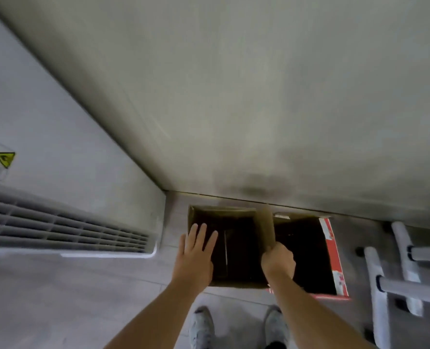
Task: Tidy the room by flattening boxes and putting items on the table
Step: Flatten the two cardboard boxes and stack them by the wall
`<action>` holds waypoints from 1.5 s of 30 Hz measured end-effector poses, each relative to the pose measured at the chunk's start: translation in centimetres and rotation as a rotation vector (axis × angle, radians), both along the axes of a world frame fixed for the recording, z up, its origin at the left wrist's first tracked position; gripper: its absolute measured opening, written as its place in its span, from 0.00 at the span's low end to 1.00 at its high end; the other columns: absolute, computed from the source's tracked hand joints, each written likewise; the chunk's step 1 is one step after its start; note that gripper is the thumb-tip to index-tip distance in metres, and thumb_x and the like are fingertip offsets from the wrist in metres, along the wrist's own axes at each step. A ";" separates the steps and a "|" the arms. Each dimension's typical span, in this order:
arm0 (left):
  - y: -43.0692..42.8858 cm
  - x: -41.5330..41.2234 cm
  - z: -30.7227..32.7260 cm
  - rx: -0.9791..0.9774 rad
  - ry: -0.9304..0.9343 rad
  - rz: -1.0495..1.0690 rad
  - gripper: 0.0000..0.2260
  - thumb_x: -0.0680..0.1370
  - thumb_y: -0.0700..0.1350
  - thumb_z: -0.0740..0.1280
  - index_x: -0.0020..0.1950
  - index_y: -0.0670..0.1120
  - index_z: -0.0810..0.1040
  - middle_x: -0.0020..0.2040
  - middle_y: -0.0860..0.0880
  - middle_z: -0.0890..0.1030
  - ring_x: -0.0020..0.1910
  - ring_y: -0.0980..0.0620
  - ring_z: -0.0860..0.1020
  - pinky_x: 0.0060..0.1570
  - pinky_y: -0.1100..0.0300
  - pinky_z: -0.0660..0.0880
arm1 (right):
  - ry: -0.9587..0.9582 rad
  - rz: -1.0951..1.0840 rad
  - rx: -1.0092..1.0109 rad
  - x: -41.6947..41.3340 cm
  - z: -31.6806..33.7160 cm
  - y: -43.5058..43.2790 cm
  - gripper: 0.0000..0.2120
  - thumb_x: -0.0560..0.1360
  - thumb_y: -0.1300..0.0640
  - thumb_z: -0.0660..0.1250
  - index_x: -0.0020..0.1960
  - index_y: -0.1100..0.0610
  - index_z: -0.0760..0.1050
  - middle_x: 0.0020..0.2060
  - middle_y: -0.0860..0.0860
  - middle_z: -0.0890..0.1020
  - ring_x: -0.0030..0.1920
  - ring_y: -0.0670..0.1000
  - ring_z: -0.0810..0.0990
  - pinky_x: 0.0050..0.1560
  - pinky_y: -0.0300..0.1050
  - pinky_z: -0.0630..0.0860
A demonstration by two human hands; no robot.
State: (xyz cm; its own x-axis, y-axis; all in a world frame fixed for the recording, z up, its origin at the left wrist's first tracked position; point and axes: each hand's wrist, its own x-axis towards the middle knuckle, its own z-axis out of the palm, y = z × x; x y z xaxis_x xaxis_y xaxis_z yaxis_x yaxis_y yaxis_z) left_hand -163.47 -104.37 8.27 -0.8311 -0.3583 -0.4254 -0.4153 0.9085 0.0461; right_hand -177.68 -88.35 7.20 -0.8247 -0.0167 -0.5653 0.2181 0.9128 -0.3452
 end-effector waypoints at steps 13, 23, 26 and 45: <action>2.0 -1.2 -15.6 0.079 -0.066 0.137 0.27 0.84 0.54 0.51 0.80 0.54 0.45 0.80 0.45 0.38 0.78 0.42 0.35 0.76 0.41 0.44 | 0.034 0.190 -0.032 -5.4 -16.1 0.6 0.13 0.80 0.58 0.59 0.64 0.56 0.69 0.48 0.54 0.79 0.45 0.55 0.79 0.44 0.51 0.79; 5.4 3.2 -16.7 0.141 0.100 0.175 0.27 0.84 0.55 0.49 0.80 0.55 0.42 0.80 0.48 0.36 0.78 0.45 0.37 0.77 0.44 0.50 | 0.366 0.981 0.038 1.1 -15.1 4.5 0.32 0.78 0.33 0.45 0.75 0.50 0.63 0.73 0.49 0.68 0.75 0.52 0.63 0.75 0.52 0.54; 6.4 4.1 -16.7 0.130 0.085 0.214 0.28 0.84 0.56 0.43 0.78 0.52 0.32 0.78 0.50 0.30 0.77 0.48 0.31 0.77 0.46 0.44 | 0.296 1.097 0.042 2.9 -16.2 3.9 0.32 0.78 0.33 0.50 0.75 0.49 0.62 0.73 0.48 0.68 0.75 0.52 0.63 0.76 0.52 0.52; 5.6 5.9 -29.9 0.020 0.502 0.560 0.35 0.80 0.65 0.46 0.78 0.50 0.34 0.81 0.52 0.42 0.79 0.54 0.41 0.76 0.58 0.45 | 0.968 1.210 -0.321 3.9 -21.9 -4.8 0.14 0.63 0.62 0.76 0.46 0.51 0.80 0.36 0.47 0.82 0.39 0.53 0.79 0.41 0.48 0.71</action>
State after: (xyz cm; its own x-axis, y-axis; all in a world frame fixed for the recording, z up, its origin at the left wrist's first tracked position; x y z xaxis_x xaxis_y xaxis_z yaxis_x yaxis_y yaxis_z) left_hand -157.61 -98.75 -21.59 -0.6225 -0.7807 -0.0543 -0.7400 0.5646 0.3655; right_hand -173.80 -93.15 -14.68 -0.2668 -0.9154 0.3015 -0.9630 0.2408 -0.1210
